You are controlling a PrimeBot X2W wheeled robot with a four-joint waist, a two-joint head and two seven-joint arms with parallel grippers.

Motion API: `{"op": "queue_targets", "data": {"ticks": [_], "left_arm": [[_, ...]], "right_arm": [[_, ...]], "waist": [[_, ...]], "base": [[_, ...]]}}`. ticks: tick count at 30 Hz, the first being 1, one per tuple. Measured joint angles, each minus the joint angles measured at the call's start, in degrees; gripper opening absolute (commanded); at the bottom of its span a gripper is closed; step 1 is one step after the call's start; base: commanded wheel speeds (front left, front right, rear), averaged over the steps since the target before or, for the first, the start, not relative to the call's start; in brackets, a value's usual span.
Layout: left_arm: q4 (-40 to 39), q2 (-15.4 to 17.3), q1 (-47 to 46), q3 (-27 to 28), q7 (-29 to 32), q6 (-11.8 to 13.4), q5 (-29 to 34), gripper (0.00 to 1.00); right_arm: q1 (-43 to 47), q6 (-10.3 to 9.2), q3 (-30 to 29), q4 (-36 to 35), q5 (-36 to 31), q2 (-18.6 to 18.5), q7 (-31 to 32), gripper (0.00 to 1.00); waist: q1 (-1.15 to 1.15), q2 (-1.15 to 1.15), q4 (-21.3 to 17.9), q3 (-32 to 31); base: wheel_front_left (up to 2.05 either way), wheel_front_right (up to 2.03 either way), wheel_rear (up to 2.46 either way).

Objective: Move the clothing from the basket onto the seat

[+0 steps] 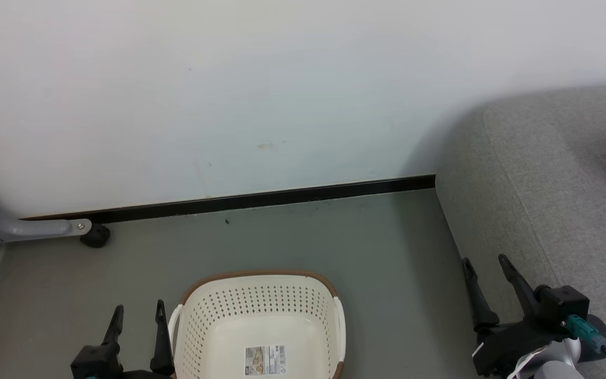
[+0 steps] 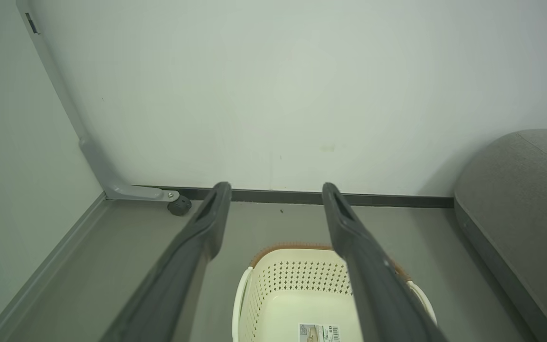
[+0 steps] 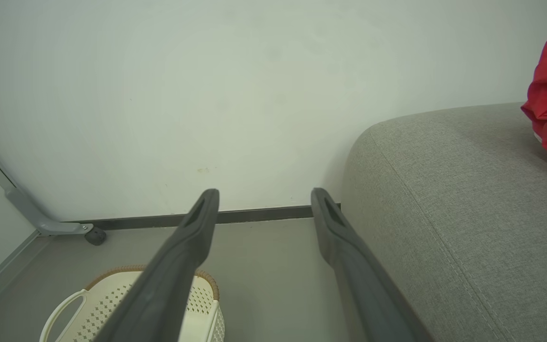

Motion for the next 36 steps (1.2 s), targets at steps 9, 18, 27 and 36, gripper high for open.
{"op": "queue_targets", "data": {"ticks": [9, 18, 27, 36], "left_arm": [[-0.7, -0.2, 0.0, 0.3, 0.0, -1.0, 1.0, 1.0], [-0.7, -0.4, 0.1, 0.7, 0.0, -1.7, 1.6, 1.0], [-0.1, -0.8, 0.1, 0.8, 0.1, -2.5, 2.0, 0.0], [3.4, -1.8, 2.3, 0.8, 0.7, -2.5, 1.0, 0.0]], "right_arm": [[0.0, 0.0, -0.2, -0.1, -0.2, 0.0, 0.0, 1.0], [0.0, 0.0, -0.5, -0.2, -0.2, 0.2, 0.0, 1.0], [0.1, 0.01, -0.9, 0.2, -0.2, 0.3, 0.1, 0.0], [3.8, 0.04, -1.1, 3.5, 0.9, 1.3, 0.9, 0.0]], "waist": [[0.0, 0.0, -0.1, 0.0], [0.0, 0.0, -0.1, 0.1], [0.0, 0.0, 0.0, 0.0], [0.0, 0.0, -0.1, 0.0]], "base": [[0.0, 0.0, 0.0], [0.0, 0.0, 0.0], [0.0, 0.0, 0.0], [0.0, 0.0, 0.0]]}}
